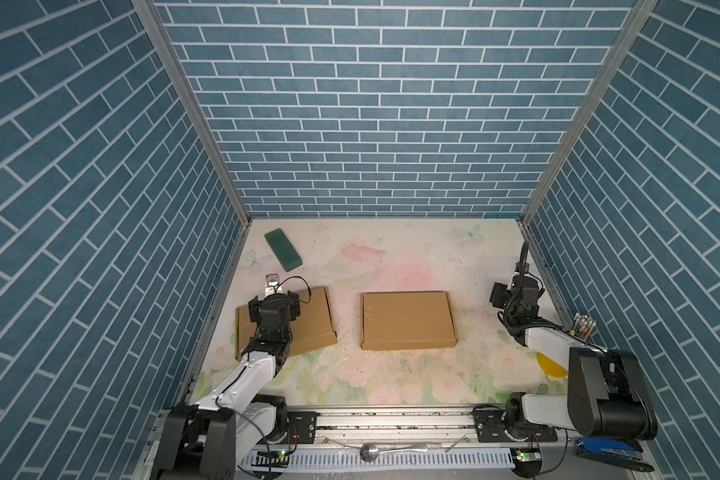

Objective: Fold the paper box

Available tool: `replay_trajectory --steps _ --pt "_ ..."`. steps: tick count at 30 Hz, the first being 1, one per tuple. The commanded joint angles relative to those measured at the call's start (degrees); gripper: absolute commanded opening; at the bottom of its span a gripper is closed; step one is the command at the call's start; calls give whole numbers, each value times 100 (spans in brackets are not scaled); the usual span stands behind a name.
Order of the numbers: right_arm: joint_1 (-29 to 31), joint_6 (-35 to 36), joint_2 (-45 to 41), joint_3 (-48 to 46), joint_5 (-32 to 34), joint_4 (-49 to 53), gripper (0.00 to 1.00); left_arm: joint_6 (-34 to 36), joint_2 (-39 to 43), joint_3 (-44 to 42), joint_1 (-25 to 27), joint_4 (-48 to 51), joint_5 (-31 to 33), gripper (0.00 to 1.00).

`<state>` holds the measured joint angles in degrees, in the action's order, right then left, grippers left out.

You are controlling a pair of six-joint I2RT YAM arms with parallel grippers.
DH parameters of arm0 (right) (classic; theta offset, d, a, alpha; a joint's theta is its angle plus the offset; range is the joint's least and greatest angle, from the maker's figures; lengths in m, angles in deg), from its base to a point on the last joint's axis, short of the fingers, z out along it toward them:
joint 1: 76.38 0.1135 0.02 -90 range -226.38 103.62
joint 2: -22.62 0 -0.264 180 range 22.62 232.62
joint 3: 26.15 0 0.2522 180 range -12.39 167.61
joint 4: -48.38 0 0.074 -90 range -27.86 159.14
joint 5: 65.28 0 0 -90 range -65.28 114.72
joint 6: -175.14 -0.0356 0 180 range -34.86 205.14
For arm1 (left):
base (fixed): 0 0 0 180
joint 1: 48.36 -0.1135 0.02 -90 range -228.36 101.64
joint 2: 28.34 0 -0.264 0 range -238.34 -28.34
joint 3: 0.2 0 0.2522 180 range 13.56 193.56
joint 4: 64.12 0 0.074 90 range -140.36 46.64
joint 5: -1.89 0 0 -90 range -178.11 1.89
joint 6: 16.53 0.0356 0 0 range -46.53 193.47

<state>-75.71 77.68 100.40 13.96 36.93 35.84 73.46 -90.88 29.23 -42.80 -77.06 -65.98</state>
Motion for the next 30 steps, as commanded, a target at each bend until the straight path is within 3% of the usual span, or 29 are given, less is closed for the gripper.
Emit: replay_trajectory --steps 1,5,8,10,12,13,14,18,22,26,30 --pt "-36 403 236 -222 -148 -1288 71 69 -760 -242 -308 -2114 -817 91" --pt "-35 615 461 -495 -517 -2001 71 4 -1489 -91 -595 -2787 -1544 93" --pt "-33 693 1084 -770 -627 -3128 73 127 -2241 -52 -602 -3407 -1870 99" --pt "-24 685 987 -701 -636 -2819 75 112 -2628 -42 -600 -3798 -1808 99" --pt "-29 590 993 -597 -473 -2669 76 5 -2441 220 -600 -2986 -1632 100" --pt "-57 539 1077 -541 -433 -2688 96 41 -2529 304 -568 -2961 -1523 100" --pt "-68 501 1030 -501 -418 -2534 99 37 -2465 368 -550 -2740 -1472 100" --pt "-90 478 1044 -519 -404 -2611 99 139 -2498 288 -495 -2962 -1504 99" --pt "-95 464 1034 -499 -404 -2554 99 190 -2500 482 -496 -2587 -1632 100" --pt "-110 455 1030 -493 -419 -2516 99 510 -2508 535 -482 -2506 -2374 100" --pt "-114 456 1035 -490 -421 -2520 99 617 -2526 533 -293 -2522 -2062 100"
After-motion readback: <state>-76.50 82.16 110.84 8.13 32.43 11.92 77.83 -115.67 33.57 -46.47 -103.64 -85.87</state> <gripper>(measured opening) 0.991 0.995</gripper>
